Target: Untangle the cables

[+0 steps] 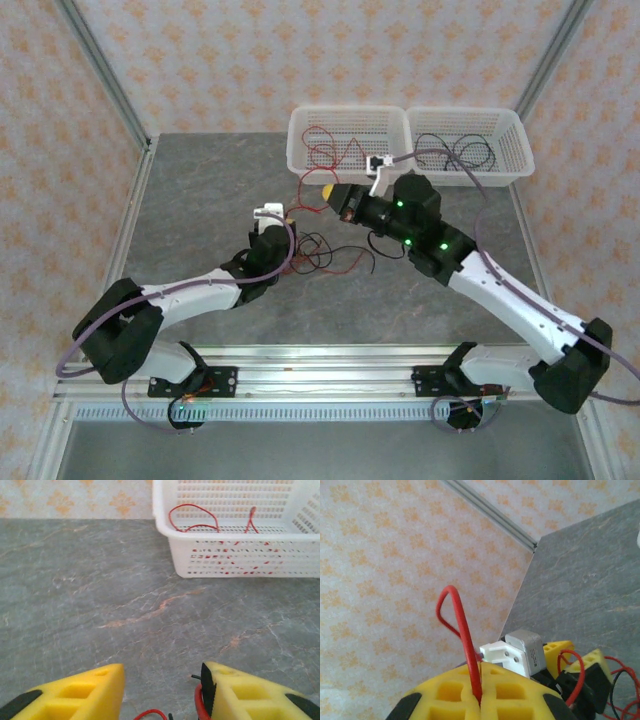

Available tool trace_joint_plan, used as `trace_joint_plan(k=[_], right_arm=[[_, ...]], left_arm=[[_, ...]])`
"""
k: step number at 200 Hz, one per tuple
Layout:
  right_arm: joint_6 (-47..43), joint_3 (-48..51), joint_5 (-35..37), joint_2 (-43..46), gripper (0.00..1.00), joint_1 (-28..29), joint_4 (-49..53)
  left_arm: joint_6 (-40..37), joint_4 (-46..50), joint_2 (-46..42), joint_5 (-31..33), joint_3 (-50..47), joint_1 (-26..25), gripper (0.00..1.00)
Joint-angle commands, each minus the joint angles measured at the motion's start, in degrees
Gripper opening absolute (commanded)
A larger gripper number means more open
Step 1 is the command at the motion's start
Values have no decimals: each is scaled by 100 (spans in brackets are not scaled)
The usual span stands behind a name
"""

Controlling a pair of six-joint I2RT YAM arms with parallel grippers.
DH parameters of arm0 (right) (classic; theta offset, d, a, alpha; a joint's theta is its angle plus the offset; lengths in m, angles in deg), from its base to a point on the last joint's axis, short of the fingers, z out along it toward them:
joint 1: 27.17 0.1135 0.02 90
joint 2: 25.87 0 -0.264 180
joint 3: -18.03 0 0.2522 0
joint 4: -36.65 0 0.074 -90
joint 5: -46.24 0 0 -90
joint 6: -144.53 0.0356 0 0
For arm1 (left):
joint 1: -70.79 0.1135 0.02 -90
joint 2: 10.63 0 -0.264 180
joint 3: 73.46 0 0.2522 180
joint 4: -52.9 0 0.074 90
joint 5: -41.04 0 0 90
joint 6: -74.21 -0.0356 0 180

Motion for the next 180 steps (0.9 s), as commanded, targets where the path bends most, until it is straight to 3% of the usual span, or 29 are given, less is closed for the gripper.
trace_joint_plan(k=[1, 89, 165, 180], right_arm=[[-305, -284, 479, 375, 0, -6, 382], [-1083, -785, 2156, 1089, 0, -14, 1563], [-2056, -1239, 3776, 1008, 0, -23, 2080], [-2191, -1386, 3918, 940, 0, -32, 2171]], left_arm=[[91, -148, 74, 372, -111, 15, 36], [533, -253, -40, 243, -698, 211, 35], [787, -165, -429, 111, -1075, 215, 47], [788, -184, -528, 129, -1134, 220, 40]])
